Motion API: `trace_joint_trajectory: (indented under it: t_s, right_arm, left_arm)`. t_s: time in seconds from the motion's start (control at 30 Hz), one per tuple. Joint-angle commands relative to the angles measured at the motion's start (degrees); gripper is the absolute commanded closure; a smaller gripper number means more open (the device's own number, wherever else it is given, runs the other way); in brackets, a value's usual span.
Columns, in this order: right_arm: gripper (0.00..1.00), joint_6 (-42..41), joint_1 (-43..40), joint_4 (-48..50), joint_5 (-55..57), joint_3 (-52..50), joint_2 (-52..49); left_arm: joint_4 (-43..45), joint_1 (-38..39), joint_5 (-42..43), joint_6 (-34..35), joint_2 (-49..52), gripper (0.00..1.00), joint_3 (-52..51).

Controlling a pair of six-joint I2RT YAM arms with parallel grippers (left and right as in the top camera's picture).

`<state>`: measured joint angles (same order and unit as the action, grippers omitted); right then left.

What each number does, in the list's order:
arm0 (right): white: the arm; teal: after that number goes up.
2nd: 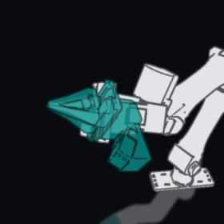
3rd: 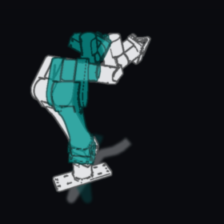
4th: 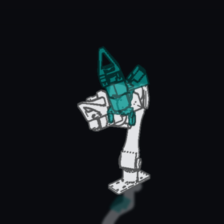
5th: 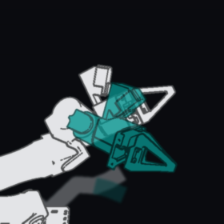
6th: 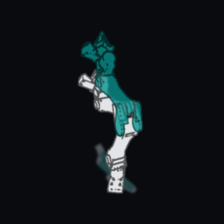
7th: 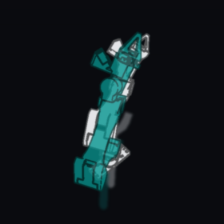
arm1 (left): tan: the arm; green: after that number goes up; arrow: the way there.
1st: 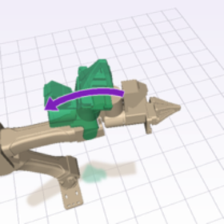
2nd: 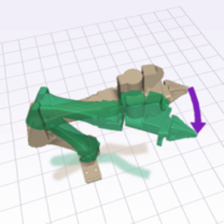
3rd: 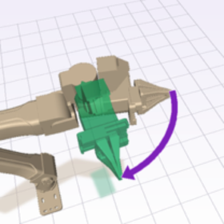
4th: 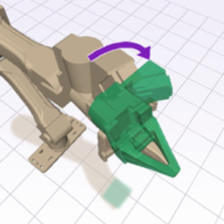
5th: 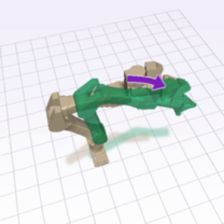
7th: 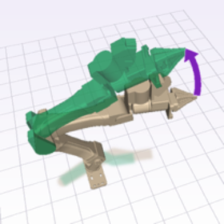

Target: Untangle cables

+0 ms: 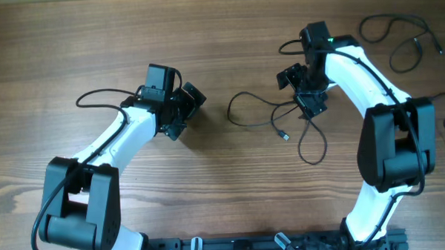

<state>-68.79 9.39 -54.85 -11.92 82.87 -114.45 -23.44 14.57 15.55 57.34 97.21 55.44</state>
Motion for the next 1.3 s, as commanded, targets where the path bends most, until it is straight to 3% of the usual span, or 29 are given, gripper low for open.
trace_joint_trajectory:
  t_s: [0.0,0.13,0.27,0.43,0.47,0.53,0.6,0.63,0.7,0.97,1.13,1.27]
  right_arm:
    - [0.08,-1.95,0.09,3.93,1.46,-1.7,-0.72]
    - [0.11,-6.86,0.37,2.82,8.87,-2.01,-1.49]
    - [0.26,-9.2,0.68,1.46,9.35,-2.01,-3.67]
    - [0.31,-9.38,2.16,1.79,9.62,-2.01,-7.15]
    - [0.39,-9.33,2.47,1.88,9.9,-2.01,-7.76]
    - [0.95,-9.33,2.84,2.03,12.39,-2.01,-9.77]
    - [0.96,-7.58,2.8,2.4,12.46,-1.99,-10.1]
    - [0.96,-4.39,2.56,2.82,12.04,-1.75,-9.99]
    - [0.96,12.26,0.96,2.16,11.96,3.54,-8.63]
    - [0.96,56.48,-2.62,1.11,12.57,24.59,-0.72]
    - [0.96,93.46,-2.69,8.72,12.59,25.22,-0.52]
    - [0.96,114.46,-2.8,13.09,12.57,22.51,-1.99]
  left_arm:
    - [0.0,-0.07,-0.2,0.48,-0.98,0.0,0.07]
    - [0.0,-0.07,-0.17,0.5,-0.98,0.0,0.09]
    - [0.0,-0.07,-0.2,0.48,-0.98,0.0,0.07]
    - [-0.02,-0.07,-0.17,0.5,-0.98,0.0,0.07]
    - [0.0,-0.07,-0.17,0.48,-0.98,0.0,0.07]
    - [0.0,-0.07,-0.17,0.48,-0.98,0.0,0.09]
    - [0.0,-0.07,-0.2,0.48,-0.98,0.0,0.09]
    - [0.0,-0.07,-0.17,0.48,-0.98,0.0,0.09]
    - [0.0,-0.07,-0.2,0.48,-0.98,0.0,0.07]
    - [-0.02,-0.07,-0.2,0.48,-0.98,0.0,0.09]
    - [0.0,-0.07,-0.17,0.5,-0.98,0.0,0.07]
    - [0.0,-0.07,-0.2,0.48,-0.98,0.0,0.09]
